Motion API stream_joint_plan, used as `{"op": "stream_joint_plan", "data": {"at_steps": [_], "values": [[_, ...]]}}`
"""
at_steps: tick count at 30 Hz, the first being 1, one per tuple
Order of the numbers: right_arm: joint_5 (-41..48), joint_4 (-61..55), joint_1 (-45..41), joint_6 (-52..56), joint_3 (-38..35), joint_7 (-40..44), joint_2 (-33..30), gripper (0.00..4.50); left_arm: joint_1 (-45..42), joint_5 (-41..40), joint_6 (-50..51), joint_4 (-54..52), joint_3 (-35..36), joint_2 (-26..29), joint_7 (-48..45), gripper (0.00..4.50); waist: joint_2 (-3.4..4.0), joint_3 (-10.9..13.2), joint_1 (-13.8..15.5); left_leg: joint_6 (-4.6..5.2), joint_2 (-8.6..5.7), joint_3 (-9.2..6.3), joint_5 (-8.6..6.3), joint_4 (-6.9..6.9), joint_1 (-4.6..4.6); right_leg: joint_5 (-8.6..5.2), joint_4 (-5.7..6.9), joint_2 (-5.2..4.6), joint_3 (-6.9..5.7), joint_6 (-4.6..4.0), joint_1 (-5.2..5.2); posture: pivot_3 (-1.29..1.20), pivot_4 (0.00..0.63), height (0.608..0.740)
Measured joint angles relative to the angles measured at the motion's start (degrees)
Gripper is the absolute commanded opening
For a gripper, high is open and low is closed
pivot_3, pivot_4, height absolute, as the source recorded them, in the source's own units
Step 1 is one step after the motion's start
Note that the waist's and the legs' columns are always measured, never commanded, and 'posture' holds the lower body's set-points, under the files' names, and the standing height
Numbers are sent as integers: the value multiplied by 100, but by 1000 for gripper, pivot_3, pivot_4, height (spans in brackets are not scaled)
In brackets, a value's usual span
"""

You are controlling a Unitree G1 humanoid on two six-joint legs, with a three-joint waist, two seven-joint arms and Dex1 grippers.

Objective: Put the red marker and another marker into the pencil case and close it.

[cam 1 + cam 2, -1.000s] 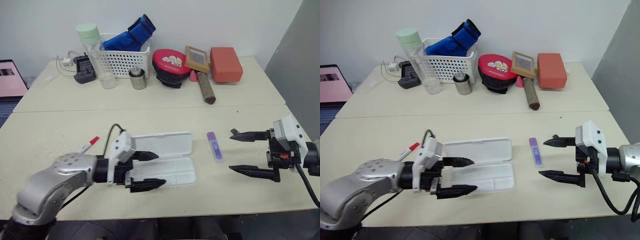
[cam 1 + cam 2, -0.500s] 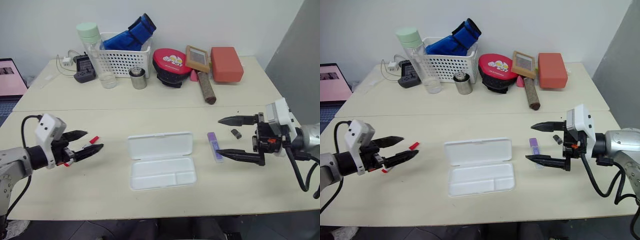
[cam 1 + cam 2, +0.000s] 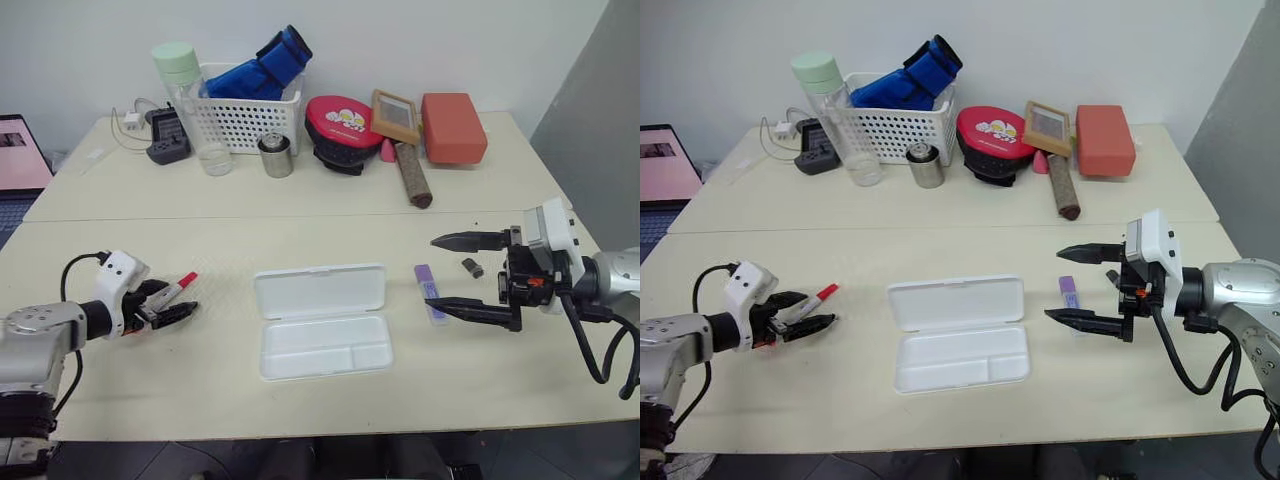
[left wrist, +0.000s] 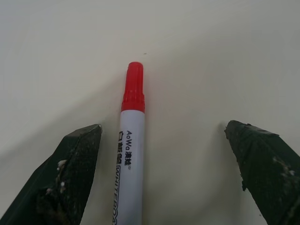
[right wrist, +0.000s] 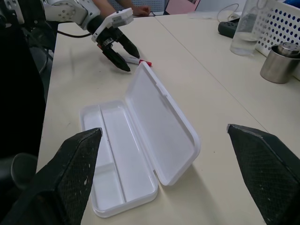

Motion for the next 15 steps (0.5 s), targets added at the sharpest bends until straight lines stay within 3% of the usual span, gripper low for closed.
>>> {"op": "stream_joint_plan", "data": {"at_steps": [15], "values": [[159, -47, 73, 81, -126, -48, -44, 4500, 352, 111, 298, -357, 104, 122, -14, 2636, 29, -17, -122, 2, -1, 9, -1, 0, 12, 0, 6, -1, 7, 1, 5, 0, 150, 740]]}}
